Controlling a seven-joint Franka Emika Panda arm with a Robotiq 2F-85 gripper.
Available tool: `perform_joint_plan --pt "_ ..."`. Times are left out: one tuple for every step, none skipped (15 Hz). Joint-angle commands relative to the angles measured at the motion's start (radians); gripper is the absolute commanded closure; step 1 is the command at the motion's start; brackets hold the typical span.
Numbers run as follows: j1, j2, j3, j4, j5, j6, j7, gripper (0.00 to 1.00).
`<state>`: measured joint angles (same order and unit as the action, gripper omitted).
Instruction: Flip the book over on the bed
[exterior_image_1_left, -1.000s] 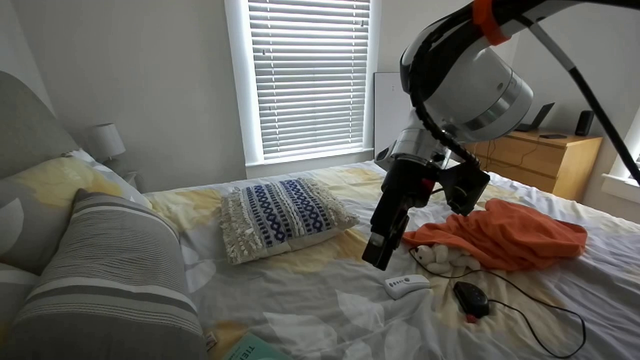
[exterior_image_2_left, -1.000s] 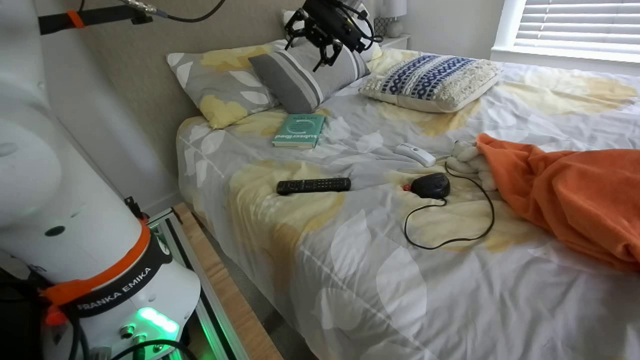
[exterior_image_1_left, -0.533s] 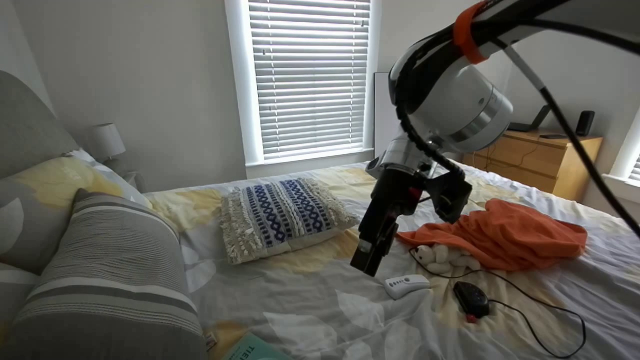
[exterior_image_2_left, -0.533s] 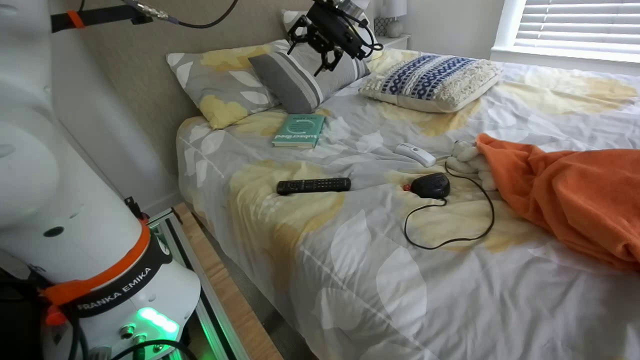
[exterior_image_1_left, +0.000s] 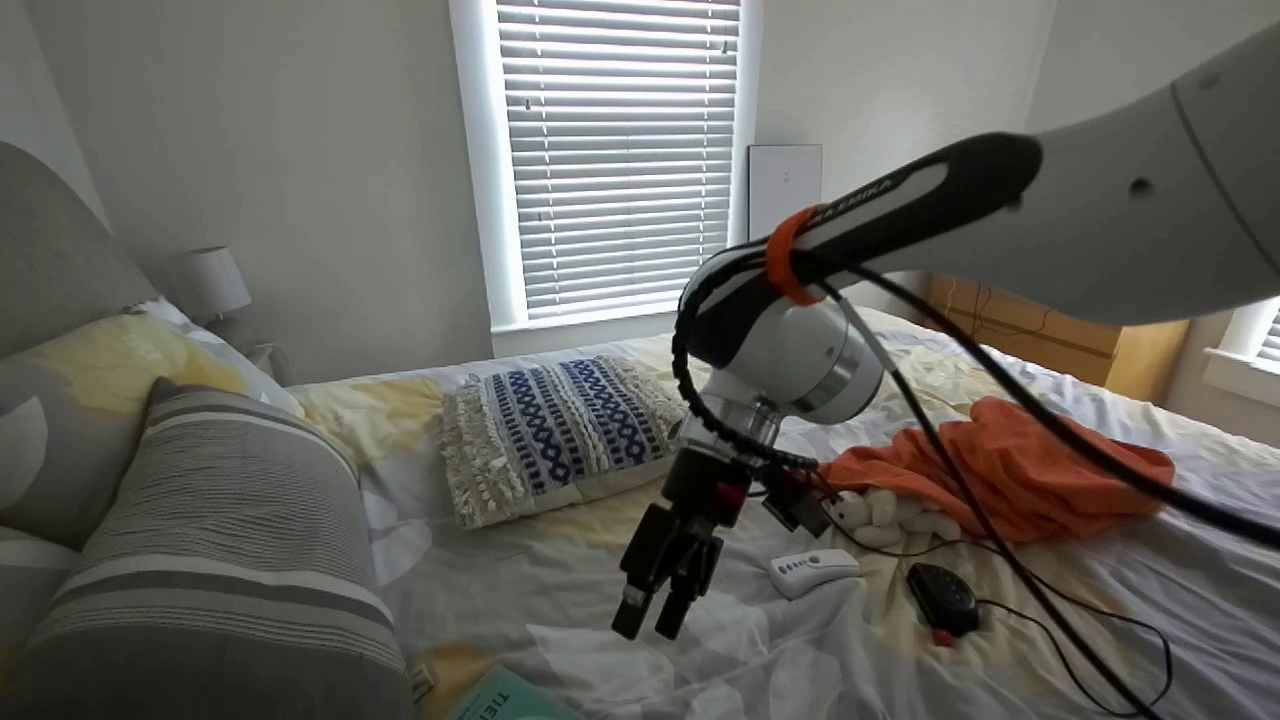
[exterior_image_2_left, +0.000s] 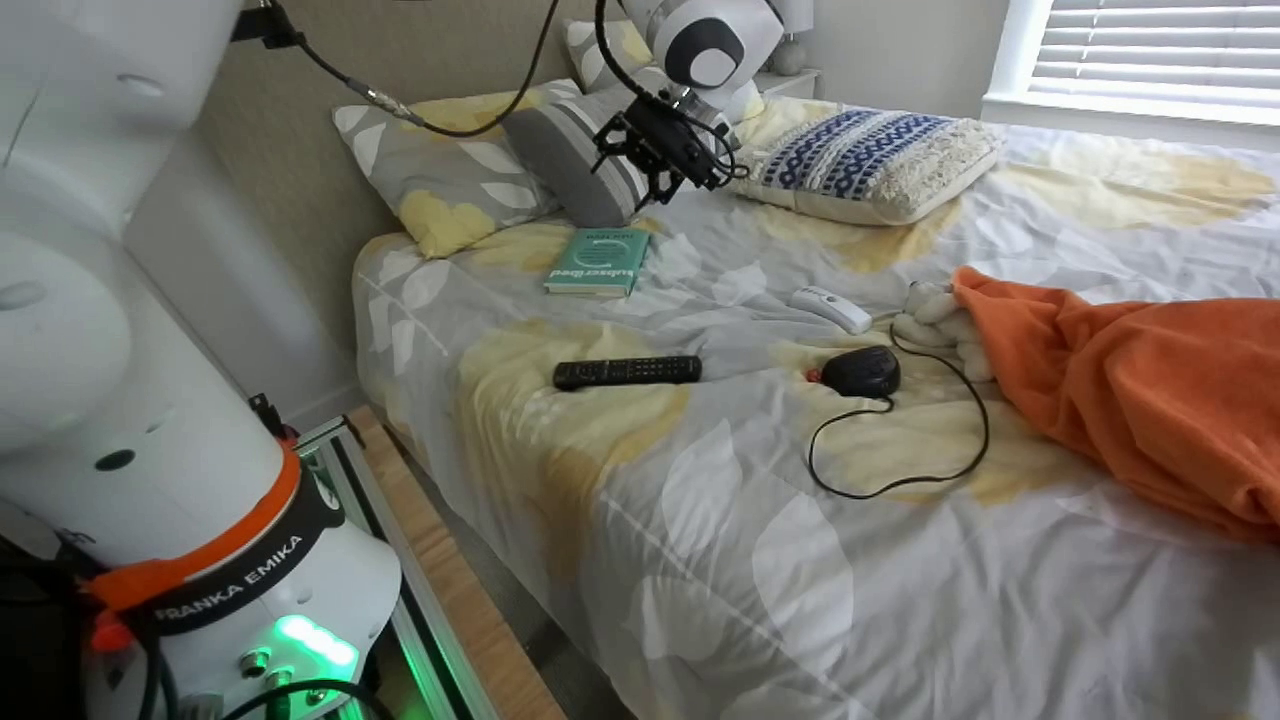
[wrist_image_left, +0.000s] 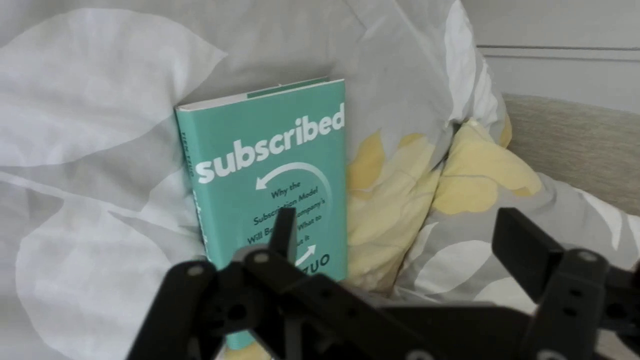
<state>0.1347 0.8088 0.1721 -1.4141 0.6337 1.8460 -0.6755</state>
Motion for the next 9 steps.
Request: perform_joint_plan --pt "0.025 0.170 0.028 0.170 -0.079 0.050 0.107 0.00" --pt "0.027 0.202 0.040 0.195 -0.093 0.072 0.123 0.00" --pt "0.027 0.235 0.057 0.217 -0.094 0.109 0.144 0.00" --pt "0.030 0.265 0.066 0.239 -0.109 0.138 0.156 0.00" --pt "0.029 0.295 0.077 0.262 -0.120 0.160 0.179 0.00" --pt "0.026 0.322 0.092 0.285 -0.123 0.178 0.195 0.00" --pt "0.024 0.351 0.104 0.313 -0.137 0.186 0.203 0.00" --pt "0.019 0.377 0.119 0.341 -0.150 0.167 0.202 0.00" --pt "0.015 0.401 0.129 0.374 -0.176 0.129 0.181 0.00"
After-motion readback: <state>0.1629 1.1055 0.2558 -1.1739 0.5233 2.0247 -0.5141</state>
